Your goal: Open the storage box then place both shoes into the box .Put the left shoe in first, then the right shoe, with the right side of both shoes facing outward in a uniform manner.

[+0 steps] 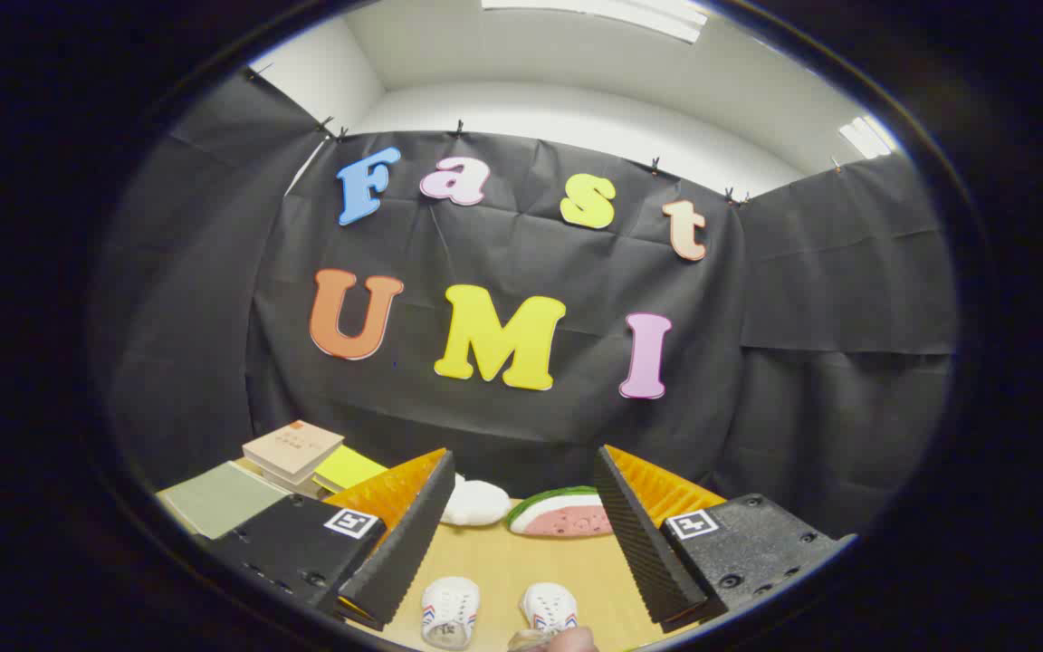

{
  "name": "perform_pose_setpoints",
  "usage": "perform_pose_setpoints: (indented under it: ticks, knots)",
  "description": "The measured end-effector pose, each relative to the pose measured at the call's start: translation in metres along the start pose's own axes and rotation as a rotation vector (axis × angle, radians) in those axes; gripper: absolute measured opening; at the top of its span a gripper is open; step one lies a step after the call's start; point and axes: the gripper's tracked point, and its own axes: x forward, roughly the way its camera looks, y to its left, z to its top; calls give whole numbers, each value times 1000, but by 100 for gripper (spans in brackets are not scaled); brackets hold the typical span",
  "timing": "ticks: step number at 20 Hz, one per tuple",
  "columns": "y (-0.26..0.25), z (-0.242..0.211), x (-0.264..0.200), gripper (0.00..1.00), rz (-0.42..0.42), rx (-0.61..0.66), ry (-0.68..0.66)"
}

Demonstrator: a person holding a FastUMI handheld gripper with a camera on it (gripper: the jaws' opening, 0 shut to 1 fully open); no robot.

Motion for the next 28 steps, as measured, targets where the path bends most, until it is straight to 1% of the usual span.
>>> perform_pose_setpoints:
  ticks: [6,15,21,28]
  knots:
    - [7,-1,6,100,32,44,-8]
    - [0,4,8,100,67,53,-21]
    - [19,0,6,100,173,54,-4]
    - [29,-15,13,100,264,68,43]
